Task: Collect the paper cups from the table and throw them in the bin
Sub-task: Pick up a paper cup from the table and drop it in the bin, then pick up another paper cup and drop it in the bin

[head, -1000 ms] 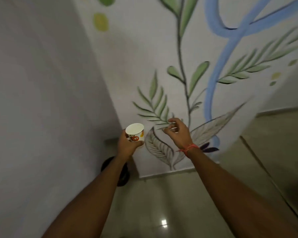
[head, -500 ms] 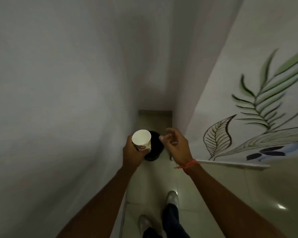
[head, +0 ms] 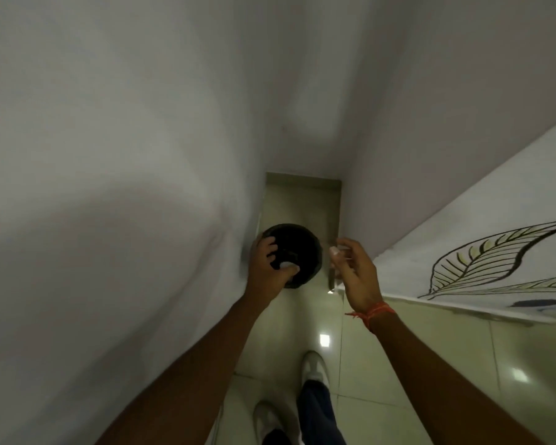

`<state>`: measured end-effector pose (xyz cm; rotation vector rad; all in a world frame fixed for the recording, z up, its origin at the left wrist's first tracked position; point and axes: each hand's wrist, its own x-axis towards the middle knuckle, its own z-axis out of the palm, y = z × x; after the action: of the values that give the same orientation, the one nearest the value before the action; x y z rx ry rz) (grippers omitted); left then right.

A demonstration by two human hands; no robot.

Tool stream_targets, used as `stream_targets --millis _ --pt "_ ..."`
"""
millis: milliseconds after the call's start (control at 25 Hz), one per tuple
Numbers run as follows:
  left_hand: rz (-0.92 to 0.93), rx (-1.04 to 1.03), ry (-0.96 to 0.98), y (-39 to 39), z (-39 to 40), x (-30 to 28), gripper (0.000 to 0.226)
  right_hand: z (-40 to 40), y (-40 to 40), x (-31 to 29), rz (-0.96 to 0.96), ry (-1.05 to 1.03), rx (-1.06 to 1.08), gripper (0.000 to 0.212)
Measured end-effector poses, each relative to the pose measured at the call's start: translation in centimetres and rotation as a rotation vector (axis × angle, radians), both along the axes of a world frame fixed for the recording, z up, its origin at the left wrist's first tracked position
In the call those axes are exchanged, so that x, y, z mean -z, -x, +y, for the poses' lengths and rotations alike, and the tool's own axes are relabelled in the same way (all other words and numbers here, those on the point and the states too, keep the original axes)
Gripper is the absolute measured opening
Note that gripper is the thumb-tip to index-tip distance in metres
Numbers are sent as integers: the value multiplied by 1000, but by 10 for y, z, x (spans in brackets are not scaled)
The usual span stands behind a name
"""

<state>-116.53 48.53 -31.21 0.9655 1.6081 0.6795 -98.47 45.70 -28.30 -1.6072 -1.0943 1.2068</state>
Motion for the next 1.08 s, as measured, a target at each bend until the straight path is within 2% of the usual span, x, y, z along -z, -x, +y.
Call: stream_targets --millis 120,200,320,400,520,640,840,1080 --pt "-67 17 -92 -11 -6 -78 52 -11 -12 -62 -33 -56 10 46" --pt "-122 88 -176 -24 -14 -148 37 -28 -26 -117 -50 -119 37 48" --pt "-156 225 -270 -64 -25 -248 32 -60 -63 -206 -33 -214 190 40" --pt "-232 337 -346 -114 -34 -317 32 -89 -108 -268 -36 -288 341 44" --pt "-303 477 -425 -195 -49 -389 34 -126 -174 -337 -79 -377 496 50" --pt "-370 612 -477 -283 -73 -436 33 -164 -245 -384 -132 -474 648 52" --pt "-437 848 -535 -447 -124 -474 31 -240 -386 -424 -189 -548 869 51" --pt "-597 1018 -460 -639 -192 -508 45 -340 -546 -464 -276 -566 1078 55"
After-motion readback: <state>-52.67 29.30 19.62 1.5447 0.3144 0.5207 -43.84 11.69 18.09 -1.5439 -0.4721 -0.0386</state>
